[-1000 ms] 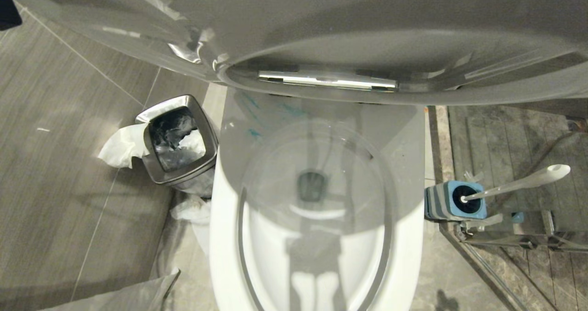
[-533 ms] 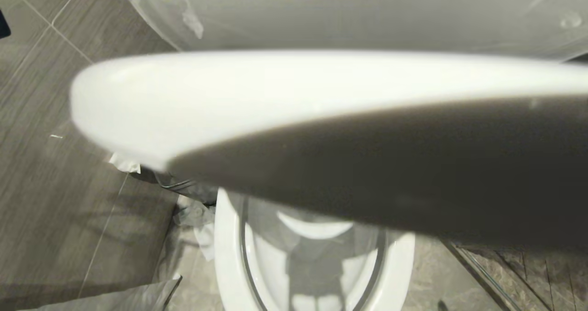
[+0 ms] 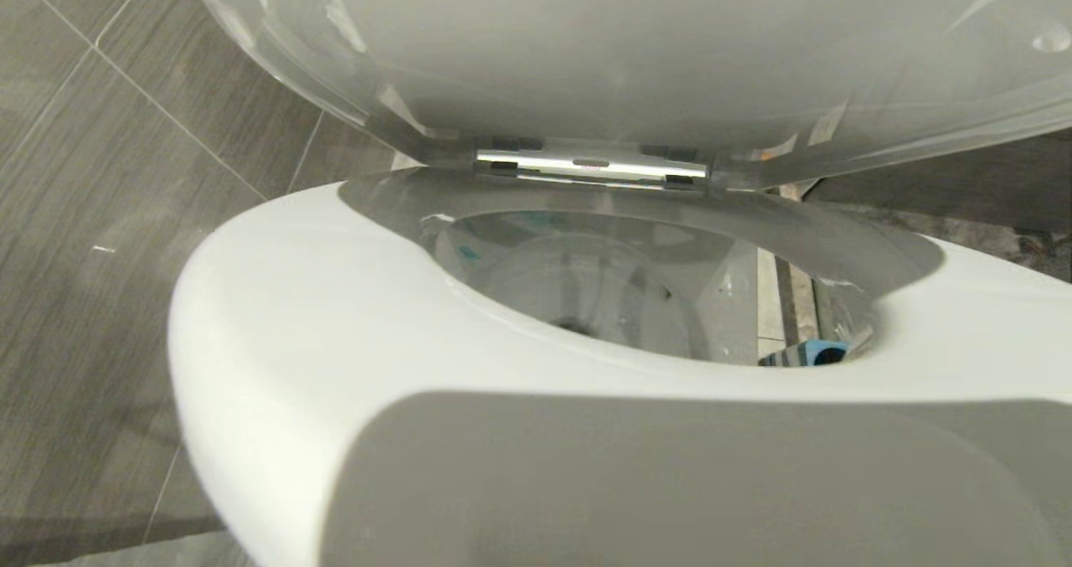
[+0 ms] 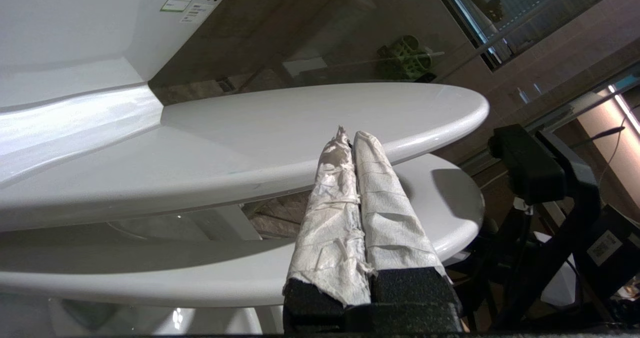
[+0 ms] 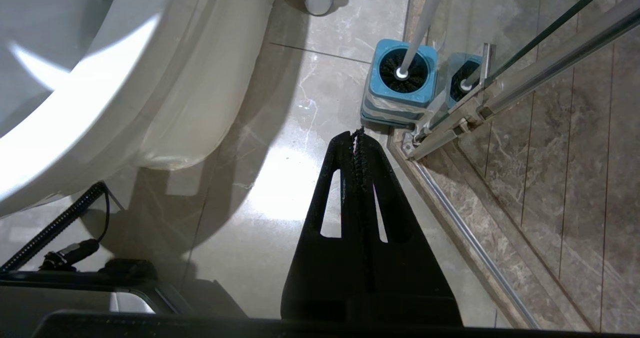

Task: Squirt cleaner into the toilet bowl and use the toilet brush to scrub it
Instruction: Close the toilet lid

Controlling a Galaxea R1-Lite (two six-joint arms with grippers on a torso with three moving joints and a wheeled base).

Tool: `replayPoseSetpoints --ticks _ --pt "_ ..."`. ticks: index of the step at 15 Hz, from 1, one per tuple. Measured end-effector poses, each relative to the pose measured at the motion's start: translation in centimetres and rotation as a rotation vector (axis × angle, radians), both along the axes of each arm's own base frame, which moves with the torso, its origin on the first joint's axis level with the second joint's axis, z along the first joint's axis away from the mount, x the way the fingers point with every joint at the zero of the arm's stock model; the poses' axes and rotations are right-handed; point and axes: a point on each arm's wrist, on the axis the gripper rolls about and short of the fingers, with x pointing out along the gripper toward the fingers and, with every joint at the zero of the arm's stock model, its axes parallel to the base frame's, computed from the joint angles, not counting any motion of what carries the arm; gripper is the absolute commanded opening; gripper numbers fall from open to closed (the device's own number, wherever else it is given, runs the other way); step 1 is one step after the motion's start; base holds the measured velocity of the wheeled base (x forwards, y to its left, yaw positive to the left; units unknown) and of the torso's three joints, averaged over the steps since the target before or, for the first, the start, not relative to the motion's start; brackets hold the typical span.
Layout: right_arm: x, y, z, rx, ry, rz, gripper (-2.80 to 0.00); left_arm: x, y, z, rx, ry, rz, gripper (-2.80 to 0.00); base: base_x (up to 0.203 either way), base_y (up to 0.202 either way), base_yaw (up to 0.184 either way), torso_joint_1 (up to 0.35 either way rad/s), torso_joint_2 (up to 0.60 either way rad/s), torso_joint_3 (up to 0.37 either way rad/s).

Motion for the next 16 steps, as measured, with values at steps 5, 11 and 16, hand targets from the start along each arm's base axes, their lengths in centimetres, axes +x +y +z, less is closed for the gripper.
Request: replayPoseSetpoints --ticks 5,11,16 --pt "0.0 0.0 0.0 0.000 0.001 0.000 -2.80 -2.1 0.2 -0.1 -0.002 -0.012 -0.012 -2.80 0.000 0.000 0.000 0.001 0.00 0.079" --pt "0.0 0.0 0.0 0.000 0.000 0.000 -2.80 -3.3 0.4 -0.8 0.015 -0.012 -0.046 -2.80 0.000 0.000 0.000 -0.002 0.00 0.196" --pt "0.0 0.0 0.0 0.000 0.000 -0.001 -2.80 -3.8 0.4 -1.5 0.036 -0.004 -0.081 -2.80 0.000 0.000 0.000 0.001 0.00 0.204"
